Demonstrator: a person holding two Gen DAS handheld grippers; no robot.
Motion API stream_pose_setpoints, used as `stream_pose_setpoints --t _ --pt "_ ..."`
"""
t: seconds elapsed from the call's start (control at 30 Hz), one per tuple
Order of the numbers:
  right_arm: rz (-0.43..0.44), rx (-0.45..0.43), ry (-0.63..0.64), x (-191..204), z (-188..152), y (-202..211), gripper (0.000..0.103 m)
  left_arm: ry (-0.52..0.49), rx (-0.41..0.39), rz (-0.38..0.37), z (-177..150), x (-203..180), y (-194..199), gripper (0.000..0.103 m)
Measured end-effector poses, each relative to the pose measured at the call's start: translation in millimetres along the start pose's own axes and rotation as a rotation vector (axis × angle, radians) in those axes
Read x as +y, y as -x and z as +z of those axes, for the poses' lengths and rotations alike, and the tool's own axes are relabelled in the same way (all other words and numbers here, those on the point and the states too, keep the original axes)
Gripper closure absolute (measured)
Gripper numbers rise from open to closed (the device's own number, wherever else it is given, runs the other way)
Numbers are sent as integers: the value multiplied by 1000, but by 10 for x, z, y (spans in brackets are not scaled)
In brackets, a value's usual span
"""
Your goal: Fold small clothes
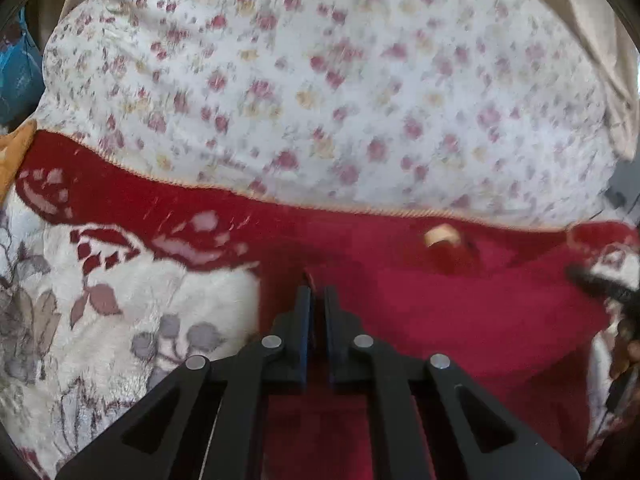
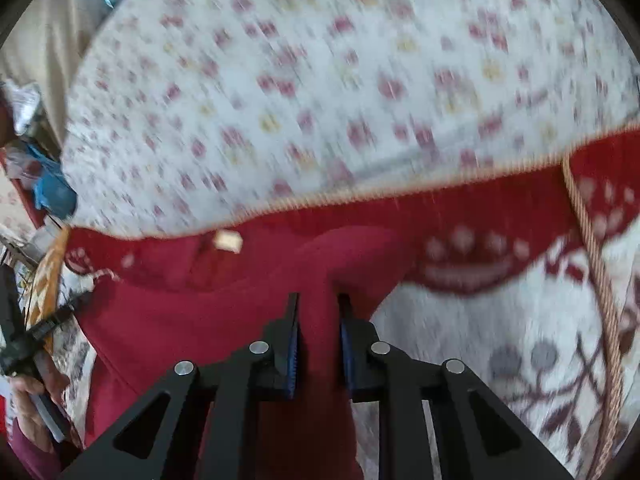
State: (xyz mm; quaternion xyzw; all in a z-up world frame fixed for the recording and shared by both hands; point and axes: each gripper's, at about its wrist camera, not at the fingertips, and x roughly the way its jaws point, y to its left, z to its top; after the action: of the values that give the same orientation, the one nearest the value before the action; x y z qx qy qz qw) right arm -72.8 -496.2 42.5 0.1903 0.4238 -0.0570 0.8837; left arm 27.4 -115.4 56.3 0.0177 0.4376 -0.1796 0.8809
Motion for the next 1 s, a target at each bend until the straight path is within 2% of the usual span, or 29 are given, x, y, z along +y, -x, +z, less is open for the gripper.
stream_pose_setpoints --t 0.07,0.1,0.2,0.23,0.33,0.37,0.4,0.43,0.47,0.5,0.53,0.57,0.6,0.63,0.7,0.8,0.93,1.0 --pt "-103 99 43 14 -52 -228 80 22 50 7 -78 33 -163 98" --pt "-107 113 33 -5 -75 -233 73 19 62 14 -121 28 -208 98" --pt "-137 46 -15 -66 -98 109 51 -38 44 55 -163 -72 -184 98" --pt "-153 10 1 -37 -115 269 49 -52 42 60 -169 -93 -168 98" --pt "-121 -6 78 129 -209 465 51 -32 46 60 -175 -65 -196 97" --pt "-112 28 121 230 -294 421 53 -19 46 60 -177 -51 -205 96" --pt "-131 79 174 309 -415 329 62 -10 47 59 -176 -47 -202 95" --pt "-171 115 210 341 -514 255 66 0 48 62 -175 -37 -193 92" --pt "-213 135 238 332 -638 204 66 6 49 65 -179 -39 -176 82" --pt "-205 115 231 325 -666 232 66 8 47 65 -184 -45 -154 67" --pt "-192 115 192 284 -653 299 66 13 37 65 -188 -35 -104 58" --pt "-176 115 164 259 -633 343 66 23 24 74 -193 -21 -54 40" --pt "-141 91 126 233 -584 427 66 33 12 79 -192 -12 -13 30" --pt "-108 55 96 223 -519 505 65 56 -14 70 -192 14 60 29" --pt "-108 29 82 289 -431 491 65 75 -30 52 -164 31 110 29" --pt "-133 55 85 353 -219 196 65 63 -27 56 -143 9 74 29" --pt "-191 124 10 183 -96 -330 69 39 54 97 -208 10 -166 29" --pt "-183 112 -16 139 -99 -372 69 53 85 83 -255 55 -271 23"
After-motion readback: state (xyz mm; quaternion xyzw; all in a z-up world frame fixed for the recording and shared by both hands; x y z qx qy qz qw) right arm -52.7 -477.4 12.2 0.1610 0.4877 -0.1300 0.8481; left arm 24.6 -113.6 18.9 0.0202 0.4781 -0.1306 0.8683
